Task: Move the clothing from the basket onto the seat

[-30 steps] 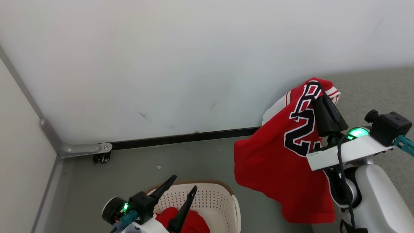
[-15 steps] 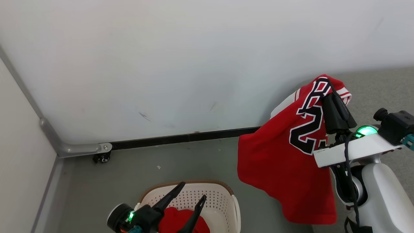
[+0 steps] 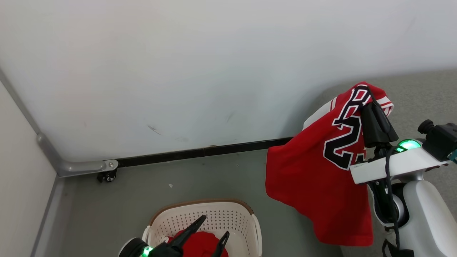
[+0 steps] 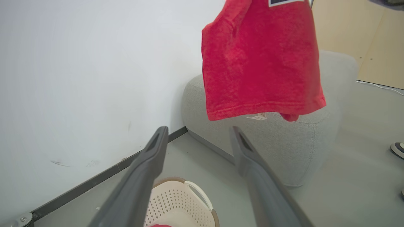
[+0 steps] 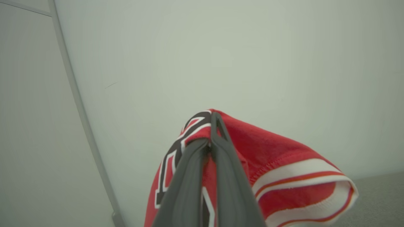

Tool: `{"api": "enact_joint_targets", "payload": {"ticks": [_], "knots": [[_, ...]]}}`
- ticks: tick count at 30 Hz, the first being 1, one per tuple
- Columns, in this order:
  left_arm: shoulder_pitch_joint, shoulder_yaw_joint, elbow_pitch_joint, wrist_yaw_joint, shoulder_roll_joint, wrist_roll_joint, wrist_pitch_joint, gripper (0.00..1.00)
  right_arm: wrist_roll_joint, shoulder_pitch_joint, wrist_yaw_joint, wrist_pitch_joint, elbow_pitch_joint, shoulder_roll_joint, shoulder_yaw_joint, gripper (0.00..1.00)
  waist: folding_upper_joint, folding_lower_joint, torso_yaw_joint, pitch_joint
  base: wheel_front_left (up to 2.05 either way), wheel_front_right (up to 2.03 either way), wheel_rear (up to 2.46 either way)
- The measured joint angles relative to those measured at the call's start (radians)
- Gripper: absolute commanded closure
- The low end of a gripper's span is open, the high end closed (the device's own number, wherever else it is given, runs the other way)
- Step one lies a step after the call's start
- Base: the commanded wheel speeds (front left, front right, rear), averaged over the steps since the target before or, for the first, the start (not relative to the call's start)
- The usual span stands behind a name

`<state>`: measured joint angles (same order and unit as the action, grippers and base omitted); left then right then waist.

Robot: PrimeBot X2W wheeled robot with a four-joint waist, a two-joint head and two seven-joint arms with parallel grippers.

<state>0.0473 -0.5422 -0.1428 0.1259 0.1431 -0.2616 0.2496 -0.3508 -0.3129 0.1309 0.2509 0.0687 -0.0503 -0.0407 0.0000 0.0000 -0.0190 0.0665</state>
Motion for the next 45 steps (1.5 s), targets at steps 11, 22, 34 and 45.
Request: {"api": "enact_joint_targets", "payload": {"ticks": [11, 22, 34, 45], "knots": [[0.000, 0.026, 0.039, 0.000, -0.007, 0.011, 0.000, 0.00, 0.003, 0.000, 0.000, 0.000, -0.007, 0.000, 0.025, 1.00, 0.0000, 0.0000, -0.027, -0.004, 0.00, 0.00, 0.00], [0.002, -0.025, 0.063, 0.000, -0.006, 0.017, 0.000, 0.00, 0.044, 0.009, 0.000, 0.000, -0.028, 0.001, 0.070, 1.00, 0.0000, 0.0001, -0.072, -0.015, 0.00, 0.00, 0.00], [0.009, -0.103, 0.063, 0.000, 0.014, 0.007, 0.003, 0.00, 0.064, 0.087, 0.000, 0.001, -0.058, 0.007, 0.162, 1.00, 0.0000, 0.0001, -0.153, -0.027, 0.00, 0.00, 0.00], [0.028, -0.131, 0.065, 0.000, 0.015, -0.002, 0.003, 0.00, 0.087, 0.131, 0.000, 0.001, -0.072, 0.008, 0.203, 1.00, 0.0000, 0.0000, -0.248, -0.038, 0.00, 0.00, 0.00]]}}
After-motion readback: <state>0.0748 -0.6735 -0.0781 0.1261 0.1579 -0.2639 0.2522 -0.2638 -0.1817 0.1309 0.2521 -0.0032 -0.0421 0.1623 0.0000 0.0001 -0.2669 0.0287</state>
